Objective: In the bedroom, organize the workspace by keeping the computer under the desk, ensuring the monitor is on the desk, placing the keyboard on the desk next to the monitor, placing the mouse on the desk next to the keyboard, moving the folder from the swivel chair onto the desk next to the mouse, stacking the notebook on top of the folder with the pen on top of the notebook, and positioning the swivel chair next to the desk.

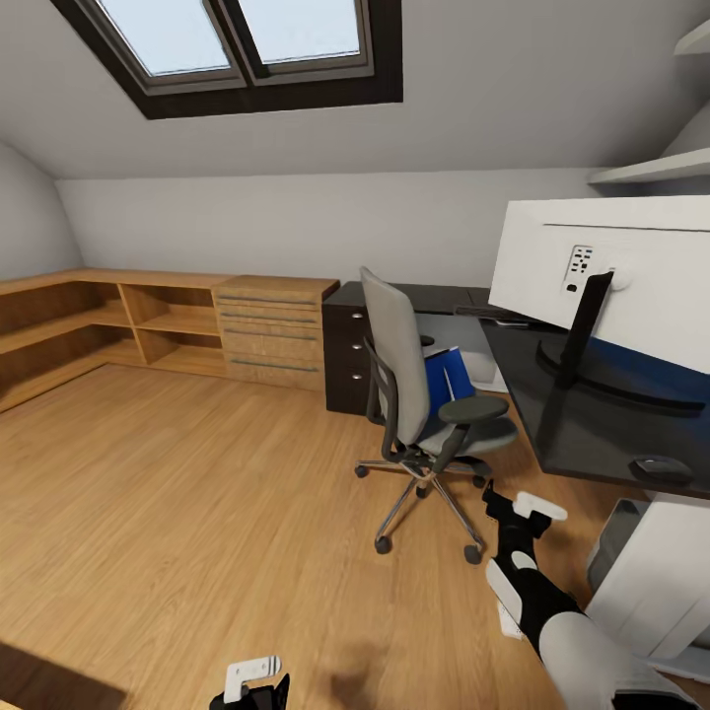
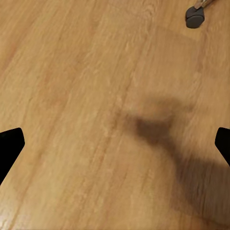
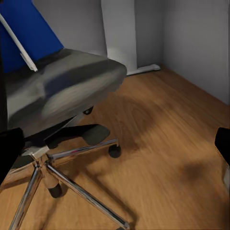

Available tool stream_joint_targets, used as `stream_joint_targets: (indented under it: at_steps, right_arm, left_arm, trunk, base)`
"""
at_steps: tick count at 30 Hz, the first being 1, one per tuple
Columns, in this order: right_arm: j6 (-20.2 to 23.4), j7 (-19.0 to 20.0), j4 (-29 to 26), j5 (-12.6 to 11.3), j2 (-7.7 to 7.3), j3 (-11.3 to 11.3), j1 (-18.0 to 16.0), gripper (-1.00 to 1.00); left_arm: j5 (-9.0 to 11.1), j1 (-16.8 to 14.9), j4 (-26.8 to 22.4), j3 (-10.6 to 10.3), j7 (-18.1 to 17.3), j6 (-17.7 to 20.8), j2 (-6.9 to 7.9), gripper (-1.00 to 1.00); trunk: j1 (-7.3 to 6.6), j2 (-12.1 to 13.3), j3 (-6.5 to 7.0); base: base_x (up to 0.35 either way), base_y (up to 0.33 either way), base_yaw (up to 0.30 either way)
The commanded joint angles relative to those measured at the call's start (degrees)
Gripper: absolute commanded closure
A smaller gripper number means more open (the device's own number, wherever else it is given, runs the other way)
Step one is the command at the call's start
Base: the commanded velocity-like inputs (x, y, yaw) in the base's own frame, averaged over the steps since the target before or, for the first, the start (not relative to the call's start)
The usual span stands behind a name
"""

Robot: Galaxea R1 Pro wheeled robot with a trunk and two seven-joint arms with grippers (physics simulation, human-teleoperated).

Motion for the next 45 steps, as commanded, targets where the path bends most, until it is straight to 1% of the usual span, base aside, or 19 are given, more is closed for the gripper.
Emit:
stream_joint_targets:
  at_steps: [1,3,8,17,22,26,30,35,45]
  right_arm:
    - [0.0,0.0,0.0,-0.3,-0.29,0.0,-0.5,-1.0]
    - [0.2,0.0,0.0,-0.4,-0.57,0.0,-0.9,-1.0]
    - [0.4,0.1,0.2,-0.6,-0.7,0.1,-1.2,-1.0]
    - [-0.1,0.3,1.3,-0.7,-0.78,0.2,-1.3,-1.0]
    - [-1.7,0.3,1.3,-0.5,-0.8,0.4,-1.3,-1.0]
    - [-4.2,0.3,1.6,-0.4,-0.6,0.4,-1.3,-1.0]
    - [-5.3,0.3,2.0,-0.4,-0.52,0.4,-1.3,-1.0]
    - [-5.7,0.3,2.2,-0.7,-0.66,0.3,-1.3,-1.0]
    - [-5.7,0.3,2.2,-0.9,-0.72,0.2,-1.3,-1.0]
  left_arm:
    - [0.6,0.0,-0.1,0.0,-0.1,0.3,0.03,-1.0]
    - [0.6,0.0,-0.1,0.0,-0.1,0.3,0.08,-1.0]
    - [0.6,0.0,0.0,0.0,0.0,0.3,0.15,-1.0]
    - [0.6,0.0,0.0,0.1,0.0,0.3,0.17,-1.0]
    - [0.6,0.0,0.0,0.0,0.0,0.3,0.18,-1.0]
    - [0.6,0.0,0.1,0.0,0.0,0.3,0.18,-1.0]
    - [0.6,0.0,0.4,0.1,0.0,0.3,0.21,-1.0]
    - [0.6,0.0,0.5,0.0,-0.1,0.3,0.21,-1.0]
    - [0.5,0.0,0.7,0.0,-0.1,0.3,0.18,-1.0]
  trunk:
    - [-0.01,0.0,-0.06]
    - [-0.01,0.0,-0.06]
    - [-0.01,0.0,-0.06]
    - [-0.01,0.0,-0.06]
    - [-0.01,0.0,-0.06]
    - [-0.01,0.0,-0.06]
    - [-0.01,0.0,-0.06]
    - [-0.01,0.0,-0.06]
    - [-0.01,0.0,-0.06]
  base:
    - [0.0,0.0,0.0]
    - [0.0,0.0,0.0]
    - [0.03,0.002,0.0]
    - [0.228,0.101,0.0]
    - [0.091,0.039,0.0]
    - [0.05,0.01,0.0]
    - [0.209,0.003,0.0]
    - [0.22,0.001,0.0]
    - [0.038,0.0,0.0]
